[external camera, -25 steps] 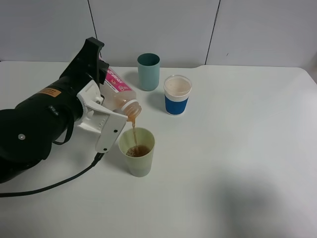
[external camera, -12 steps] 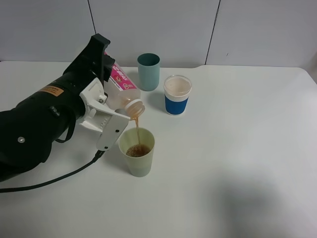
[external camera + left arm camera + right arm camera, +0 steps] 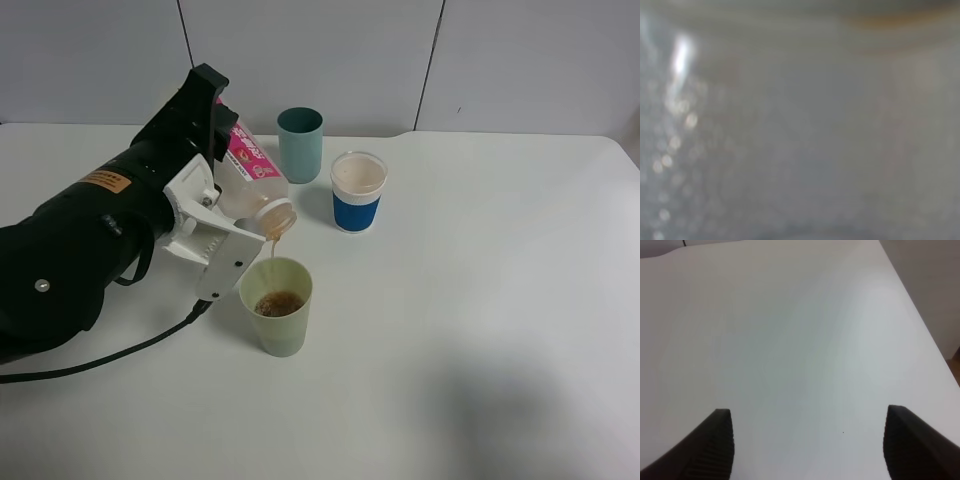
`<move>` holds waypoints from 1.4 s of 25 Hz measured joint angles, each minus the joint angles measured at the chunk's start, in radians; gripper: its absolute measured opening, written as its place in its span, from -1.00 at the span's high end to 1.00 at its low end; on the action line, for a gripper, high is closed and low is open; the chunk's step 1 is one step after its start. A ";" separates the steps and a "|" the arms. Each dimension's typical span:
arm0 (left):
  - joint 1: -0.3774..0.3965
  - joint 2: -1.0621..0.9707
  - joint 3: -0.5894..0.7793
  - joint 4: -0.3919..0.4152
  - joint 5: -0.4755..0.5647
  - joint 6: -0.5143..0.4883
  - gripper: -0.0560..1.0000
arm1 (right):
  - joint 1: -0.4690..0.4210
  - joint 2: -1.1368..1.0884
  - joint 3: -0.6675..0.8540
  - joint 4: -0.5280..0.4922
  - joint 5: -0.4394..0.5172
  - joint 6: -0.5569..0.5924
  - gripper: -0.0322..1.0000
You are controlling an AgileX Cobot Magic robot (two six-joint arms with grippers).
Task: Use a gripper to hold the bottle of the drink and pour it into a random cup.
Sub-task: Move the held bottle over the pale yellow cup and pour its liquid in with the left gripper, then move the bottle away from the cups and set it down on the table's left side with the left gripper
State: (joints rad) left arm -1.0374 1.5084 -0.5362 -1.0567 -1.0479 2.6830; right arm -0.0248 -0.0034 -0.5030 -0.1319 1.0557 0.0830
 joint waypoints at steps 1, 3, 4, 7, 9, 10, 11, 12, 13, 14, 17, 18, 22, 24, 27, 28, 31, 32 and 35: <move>0.000 0.000 0.000 0.000 0.000 0.000 0.21 | 0.000 0.000 0.000 0.000 0.000 0.000 -0.29; 0.000 0.000 0.000 0.000 0.000 0.000 0.21 | 0.000 0.000 0.000 0.000 0.000 0.000 -0.29; 0.000 0.000 0.000 0.000 0.000 -0.001 0.21 | 0.000 0.000 0.000 0.000 0.000 0.000 -0.29; 0.000 0.000 0.000 -0.010 0.000 -0.035 0.21 | 0.000 0.000 0.000 0.000 0.000 0.000 -0.29; 0.000 0.000 0.000 -0.023 0.000 -0.082 0.21 | 0.000 0.000 0.000 0.000 0.000 0.000 -0.29; 0.000 0.000 0.000 -0.032 0.001 -0.108 0.21 | 0.000 0.000 0.000 0.000 0.000 0.000 -0.29; 0.000 0.000 0.000 -0.041 0.004 -0.129 0.21 | 0.000 0.000 0.000 0.000 0.000 0.000 -0.29; 0.000 0.000 0.000 -0.048 0.008 -0.154 0.21 | 0.000 0.000 0.000 0.000 0.000 0.000 -0.29; 0.000 0.000 0.000 -0.056 0.010 -0.182 0.21 | 0.000 0.000 0.000 0.000 0.000 0.000 -0.29; 0.000 0.000 0.000 -0.061 0.013 -0.206 0.21 | 0.000 0.000 0.000 0.000 0.000 0.000 -0.29; 0.000 0.000 0.000 -0.072 0.045 -0.307 0.21 | 0.000 0.000 0.000 0.000 0.000 0.000 -0.29; 0.000 0.000 0.000 -0.076 0.060 -0.339 0.21 | 0.000 0.000 0.000 0.000 0.000 0.000 -0.29; 0.000 -0.006 0.000 -0.079 0.125 -0.496 0.21 | 0.000 0.000 0.000 0.000 0.000 0.000 -0.29; 0.003 -0.018 0.000 -0.079 0.167 -0.571 0.21 | 0.000 0.000 0.000 0.000 0.000 0.000 -0.29; 0.036 -0.050 0.000 -0.054 0.249 -0.659 0.21 | 0.000 0.000 0.000 0.000 0.000 0.000 -0.29; 0.052 -0.062 0.000 -0.043 0.280 -0.690 0.21 | 0.000 0.000 0.000 0.000 0.000 0.000 -0.29; 0.099 -0.101 0.000 -0.007 0.350 -0.788 0.21 | 0.000 0.000 0.000 0.000 0.000 0.000 -0.29; 0.116 -0.115 0.000 0.011 0.371 -0.821 0.21 | 0.000 0.000 0.000 0.000 0.000 0.000 -0.29; 0.174 -0.159 0.001 0.077 0.436 -0.954 0.21 | 0.000 0.000 0.000 0.000 0.000 0.000 -0.29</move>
State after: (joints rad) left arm -0.8633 1.3494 -0.5354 -0.9793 -0.6124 1.7293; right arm -0.0248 -0.0034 -0.5030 -0.1319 1.0557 0.0830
